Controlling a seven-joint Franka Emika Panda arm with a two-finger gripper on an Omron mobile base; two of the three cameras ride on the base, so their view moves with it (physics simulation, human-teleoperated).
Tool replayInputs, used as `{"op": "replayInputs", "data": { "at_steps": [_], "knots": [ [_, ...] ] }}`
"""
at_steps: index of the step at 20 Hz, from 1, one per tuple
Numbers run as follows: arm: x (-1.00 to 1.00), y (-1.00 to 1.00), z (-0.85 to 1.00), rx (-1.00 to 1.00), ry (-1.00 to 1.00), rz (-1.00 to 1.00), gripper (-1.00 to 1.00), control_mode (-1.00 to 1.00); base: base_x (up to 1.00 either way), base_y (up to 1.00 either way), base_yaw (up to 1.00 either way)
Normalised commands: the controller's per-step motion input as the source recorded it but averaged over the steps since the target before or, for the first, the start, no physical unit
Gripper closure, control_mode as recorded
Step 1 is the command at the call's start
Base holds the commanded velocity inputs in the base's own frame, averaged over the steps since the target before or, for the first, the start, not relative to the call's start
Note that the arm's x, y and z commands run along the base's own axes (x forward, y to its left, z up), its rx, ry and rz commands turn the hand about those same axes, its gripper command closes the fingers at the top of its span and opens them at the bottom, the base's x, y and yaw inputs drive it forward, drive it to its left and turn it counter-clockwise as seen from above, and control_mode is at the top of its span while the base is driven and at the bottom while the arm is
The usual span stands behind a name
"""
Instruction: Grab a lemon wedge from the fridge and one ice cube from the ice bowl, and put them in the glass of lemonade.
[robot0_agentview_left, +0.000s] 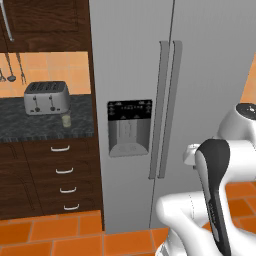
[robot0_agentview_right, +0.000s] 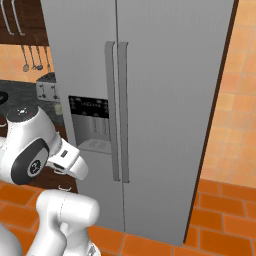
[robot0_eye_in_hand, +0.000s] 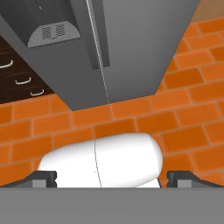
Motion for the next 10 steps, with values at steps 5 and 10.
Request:
{"op": "replayInputs", "data": {
  "at_steps": [5, 10],
  "knots": [
    [-0.09, 0.00, 0.05, 0.04, -0.15, 0.06, -1.00, -1.00, 0.00, 0.00, 0.00],
    [-0.11, 0.00, 0.57, 0.10, -0.40, 0.20, -1.00, -1.00, 0.00, 0.00, 0.00]
  ]
}}
